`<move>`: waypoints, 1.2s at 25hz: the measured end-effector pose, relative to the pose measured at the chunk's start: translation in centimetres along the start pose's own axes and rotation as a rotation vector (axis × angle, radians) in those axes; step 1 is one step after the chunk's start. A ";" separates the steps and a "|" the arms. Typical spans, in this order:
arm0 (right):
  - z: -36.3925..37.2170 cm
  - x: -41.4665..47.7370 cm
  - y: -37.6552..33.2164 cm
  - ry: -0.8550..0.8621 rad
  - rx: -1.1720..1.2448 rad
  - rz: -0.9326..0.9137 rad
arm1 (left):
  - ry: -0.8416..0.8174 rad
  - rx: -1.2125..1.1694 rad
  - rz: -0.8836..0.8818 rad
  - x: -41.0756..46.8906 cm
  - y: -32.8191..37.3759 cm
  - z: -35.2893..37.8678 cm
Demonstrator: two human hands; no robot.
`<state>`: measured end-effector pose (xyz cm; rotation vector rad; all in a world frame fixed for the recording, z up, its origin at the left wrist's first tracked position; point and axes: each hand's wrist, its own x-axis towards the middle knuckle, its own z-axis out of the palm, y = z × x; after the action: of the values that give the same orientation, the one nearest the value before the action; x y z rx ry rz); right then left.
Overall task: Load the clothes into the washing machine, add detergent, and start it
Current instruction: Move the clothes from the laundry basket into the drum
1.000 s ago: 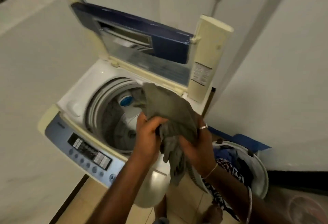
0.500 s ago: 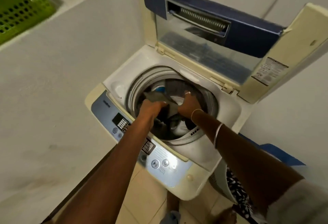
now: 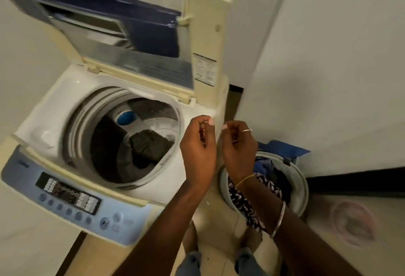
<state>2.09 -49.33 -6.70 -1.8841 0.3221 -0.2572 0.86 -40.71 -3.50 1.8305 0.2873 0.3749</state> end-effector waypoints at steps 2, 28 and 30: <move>-3.8 1.3 4.0 0.045 -0.020 0.044 | -0.119 0.074 0.021 -1.7 -0.8 4.5; -11.3 -1.9 35.6 -0.391 -0.789 0.369 | -0.861 0.532 -0.173 -12.4 -28.7 17.9; -12.1 -1.7 30.2 -0.305 -0.715 0.300 | -0.765 0.444 -0.190 -11.6 -24.2 15.9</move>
<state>-6.44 -68.93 -31.32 -2.4900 0.5257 0.4012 -3.60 -52.31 -32.11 2.2066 0.0022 -0.5658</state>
